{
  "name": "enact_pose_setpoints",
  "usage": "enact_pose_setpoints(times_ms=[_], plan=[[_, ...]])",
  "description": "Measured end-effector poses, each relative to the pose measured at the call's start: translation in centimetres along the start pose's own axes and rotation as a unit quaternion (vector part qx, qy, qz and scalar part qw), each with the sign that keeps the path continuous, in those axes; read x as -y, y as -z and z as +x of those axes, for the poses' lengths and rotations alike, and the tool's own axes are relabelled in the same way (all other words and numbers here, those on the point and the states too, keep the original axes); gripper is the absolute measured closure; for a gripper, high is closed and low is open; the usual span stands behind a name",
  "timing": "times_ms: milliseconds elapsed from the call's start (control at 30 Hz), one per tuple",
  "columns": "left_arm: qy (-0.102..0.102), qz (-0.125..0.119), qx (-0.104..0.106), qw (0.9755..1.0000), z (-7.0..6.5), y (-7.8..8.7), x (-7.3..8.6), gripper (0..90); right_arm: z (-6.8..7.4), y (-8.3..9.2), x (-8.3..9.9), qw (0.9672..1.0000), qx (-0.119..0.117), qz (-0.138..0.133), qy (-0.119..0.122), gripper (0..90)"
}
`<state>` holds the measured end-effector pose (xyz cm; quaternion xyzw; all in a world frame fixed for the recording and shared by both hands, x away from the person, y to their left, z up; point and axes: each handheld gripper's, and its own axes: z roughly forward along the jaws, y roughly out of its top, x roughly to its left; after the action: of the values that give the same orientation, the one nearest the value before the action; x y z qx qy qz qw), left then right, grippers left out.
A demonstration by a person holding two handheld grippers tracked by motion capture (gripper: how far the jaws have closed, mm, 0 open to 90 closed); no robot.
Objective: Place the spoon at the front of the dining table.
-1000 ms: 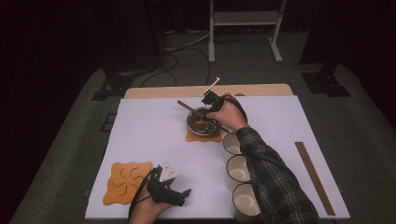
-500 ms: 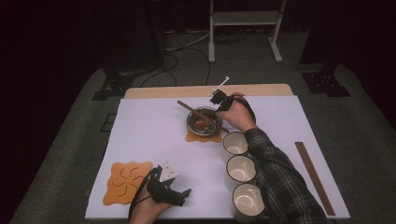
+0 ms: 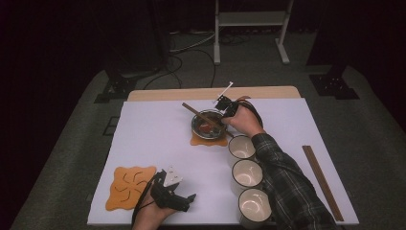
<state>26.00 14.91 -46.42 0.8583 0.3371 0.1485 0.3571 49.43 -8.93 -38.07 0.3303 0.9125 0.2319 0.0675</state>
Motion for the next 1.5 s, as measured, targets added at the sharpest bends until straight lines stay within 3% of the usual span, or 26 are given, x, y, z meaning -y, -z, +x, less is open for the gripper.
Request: enact_pose_setpoints(times_ms=[1500], plan=[[0.001,-0.001,0.000,1.0000,0.0,0.0,0.0,0.5,4.1,-0.9,-1.7,0.9957,-0.051,0.022,0.074,89.5]])
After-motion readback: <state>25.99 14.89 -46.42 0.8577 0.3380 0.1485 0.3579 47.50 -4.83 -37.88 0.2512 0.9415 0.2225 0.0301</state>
